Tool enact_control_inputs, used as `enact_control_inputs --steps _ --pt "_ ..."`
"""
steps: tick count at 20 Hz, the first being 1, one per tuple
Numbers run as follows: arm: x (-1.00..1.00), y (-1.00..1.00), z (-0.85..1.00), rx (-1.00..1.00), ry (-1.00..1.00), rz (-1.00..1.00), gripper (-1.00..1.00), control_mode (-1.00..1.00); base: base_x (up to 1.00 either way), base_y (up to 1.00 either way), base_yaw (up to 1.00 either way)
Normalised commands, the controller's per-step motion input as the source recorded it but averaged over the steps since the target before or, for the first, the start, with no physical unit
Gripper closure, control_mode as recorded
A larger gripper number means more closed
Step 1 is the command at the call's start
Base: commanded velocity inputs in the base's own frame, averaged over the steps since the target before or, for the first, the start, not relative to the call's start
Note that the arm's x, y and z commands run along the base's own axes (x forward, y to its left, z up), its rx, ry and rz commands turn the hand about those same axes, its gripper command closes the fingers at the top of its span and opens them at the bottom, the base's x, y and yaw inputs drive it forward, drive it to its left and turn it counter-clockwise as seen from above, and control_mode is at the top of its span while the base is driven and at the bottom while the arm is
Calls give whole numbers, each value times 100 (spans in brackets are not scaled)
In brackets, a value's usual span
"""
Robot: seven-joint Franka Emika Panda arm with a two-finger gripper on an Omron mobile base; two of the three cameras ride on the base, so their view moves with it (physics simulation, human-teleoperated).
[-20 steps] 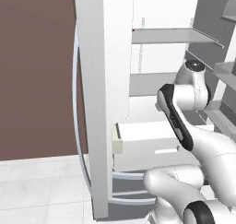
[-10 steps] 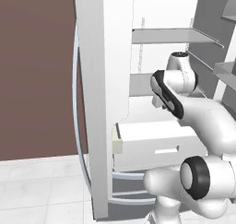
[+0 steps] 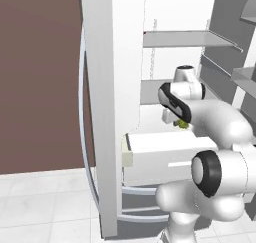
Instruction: Place the bell pepper and broccoli inside the fridge drawer. Close the drawer after placing the vegetables.
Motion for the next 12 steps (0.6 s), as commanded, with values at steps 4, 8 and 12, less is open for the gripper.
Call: enact_control_inputs --steps 4,8,12 --pt "1 -5 -47 0 1 2 100 -100 0 0 0" --pt "0 0 -49 0 0 6 100 -100 0 0 0" --pt "1 0 -41 0 0 7 100 -100 0 0 0"
